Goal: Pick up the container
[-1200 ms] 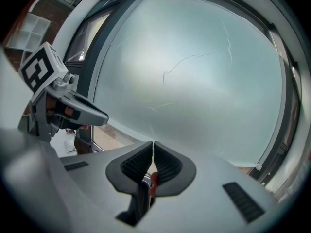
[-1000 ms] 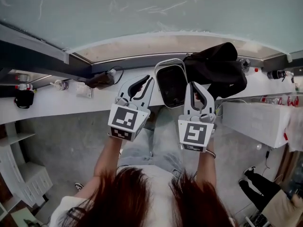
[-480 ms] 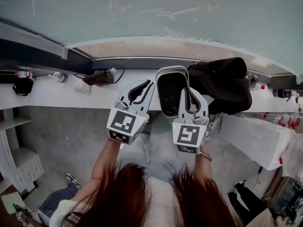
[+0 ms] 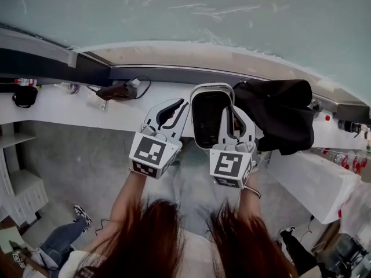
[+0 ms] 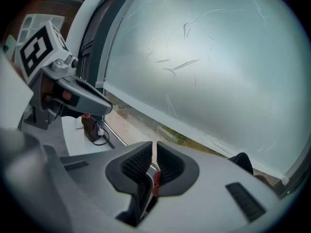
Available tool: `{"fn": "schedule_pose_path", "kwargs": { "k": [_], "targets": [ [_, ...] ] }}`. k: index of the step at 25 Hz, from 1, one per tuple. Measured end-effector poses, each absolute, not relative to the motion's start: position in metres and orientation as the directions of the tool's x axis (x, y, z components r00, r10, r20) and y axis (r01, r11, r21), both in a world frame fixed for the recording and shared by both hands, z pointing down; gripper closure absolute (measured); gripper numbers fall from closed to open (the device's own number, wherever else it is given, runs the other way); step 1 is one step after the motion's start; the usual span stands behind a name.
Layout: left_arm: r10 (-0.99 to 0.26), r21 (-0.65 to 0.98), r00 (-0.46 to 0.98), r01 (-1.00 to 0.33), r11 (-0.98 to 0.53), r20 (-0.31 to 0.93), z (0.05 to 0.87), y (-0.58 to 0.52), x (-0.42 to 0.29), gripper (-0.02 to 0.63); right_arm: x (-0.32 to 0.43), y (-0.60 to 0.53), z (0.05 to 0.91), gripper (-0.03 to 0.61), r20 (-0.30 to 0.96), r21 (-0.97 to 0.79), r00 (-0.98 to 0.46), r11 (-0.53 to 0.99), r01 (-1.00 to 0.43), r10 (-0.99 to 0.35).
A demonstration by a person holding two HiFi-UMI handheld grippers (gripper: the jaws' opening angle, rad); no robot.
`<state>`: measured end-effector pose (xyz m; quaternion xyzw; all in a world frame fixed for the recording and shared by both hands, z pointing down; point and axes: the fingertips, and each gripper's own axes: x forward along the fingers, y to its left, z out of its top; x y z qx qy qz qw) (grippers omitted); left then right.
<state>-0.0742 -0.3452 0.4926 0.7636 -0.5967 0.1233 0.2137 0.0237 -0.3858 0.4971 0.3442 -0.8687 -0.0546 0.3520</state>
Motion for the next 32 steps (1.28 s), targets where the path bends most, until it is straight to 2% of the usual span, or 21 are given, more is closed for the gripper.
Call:
{"fn": "schedule_pose_path", "kwargs": {
  "k": [3, 22, 25, 32],
  "targets": [
    [-0.853, 0.179, 0.254, -0.965, -0.192, 0.456, 0.507, -0.35, -0.075, 0.557, 0.023, -0.391, 0.512, 0.551, 0.589, 0.356, -0.509, 0.766, -0.535, -0.628],
    [-0.816, 0.135, 0.2, -0.979, -0.15, 0.543, 0.585, -0.372, -0.077, 0.54, 0.011, -0.413, 0.585, 0.548, 0.662, 0.383, -0.497, 0.823, -0.419, -0.561],
    [-0.804, 0.137, 0.202, -0.979, -0.15, 0.559, 0.595, -0.375, -0.077, 0.537, 0.009, -0.415, 0.595, 0.495, 0.683, 0.382, -0.492, 0.838, -0.389, -0.54],
    [-0.781, 0.118, 0.192, -0.981, -0.151, 0.594, 0.618, -0.382, -0.077, 0.523, 0.005, -0.425, 0.612, 0.468, 0.694, 0.406, -0.476, 0.84, -0.36, -0.54]
  ]
}}
